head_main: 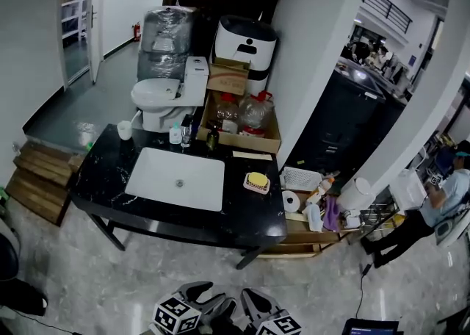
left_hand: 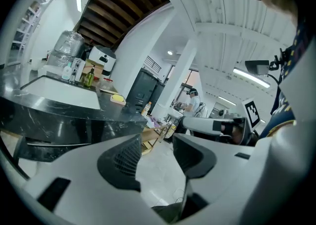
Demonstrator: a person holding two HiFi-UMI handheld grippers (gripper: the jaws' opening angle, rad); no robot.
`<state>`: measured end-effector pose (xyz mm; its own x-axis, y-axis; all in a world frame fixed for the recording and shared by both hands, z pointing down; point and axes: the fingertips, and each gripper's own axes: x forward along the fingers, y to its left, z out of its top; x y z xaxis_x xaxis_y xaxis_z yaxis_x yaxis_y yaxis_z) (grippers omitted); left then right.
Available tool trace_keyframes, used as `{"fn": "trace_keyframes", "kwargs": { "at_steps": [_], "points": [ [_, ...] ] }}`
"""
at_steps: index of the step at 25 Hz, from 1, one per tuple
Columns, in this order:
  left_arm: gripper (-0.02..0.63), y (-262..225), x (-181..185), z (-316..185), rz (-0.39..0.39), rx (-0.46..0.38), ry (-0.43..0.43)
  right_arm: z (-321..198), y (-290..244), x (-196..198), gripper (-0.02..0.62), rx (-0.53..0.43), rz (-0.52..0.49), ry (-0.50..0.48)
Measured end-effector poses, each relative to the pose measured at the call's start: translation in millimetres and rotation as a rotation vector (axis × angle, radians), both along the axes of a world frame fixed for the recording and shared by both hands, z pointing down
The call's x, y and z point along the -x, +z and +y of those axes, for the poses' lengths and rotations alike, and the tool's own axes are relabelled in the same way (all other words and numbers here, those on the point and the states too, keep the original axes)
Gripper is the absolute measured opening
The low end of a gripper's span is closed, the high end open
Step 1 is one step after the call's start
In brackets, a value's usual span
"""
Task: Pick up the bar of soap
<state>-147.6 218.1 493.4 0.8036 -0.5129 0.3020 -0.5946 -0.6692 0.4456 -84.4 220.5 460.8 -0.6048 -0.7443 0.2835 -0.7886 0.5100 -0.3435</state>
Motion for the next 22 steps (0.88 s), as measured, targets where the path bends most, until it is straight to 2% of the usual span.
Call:
{"fn": "trace_keyframes", "kwargs": {
  "at_steps": [8,17,20,22],
  "points": [
    [0.212,0,-9,-35,-0.017,0.019,-0.036,-39,-2,-11,0.017,-0.009,-0.006,-0.026],
    [0.212,-11,-51,-96,-0.041,-0.001,-0.068,-99,-6,-47,0.017,-0.024,-0.044,-0.072],
    [0.212,-17,-71,-111,-0.053,-0.032,-0.085,-115,-2,-67,0.017,-0.052,-0.053,-0.080],
    [0.212,-29,-86,-130,-0.067,-0.081,-0.095,-138,-15,-79,0.017,-0.097,-0.066,-0.078]
  ]
}}
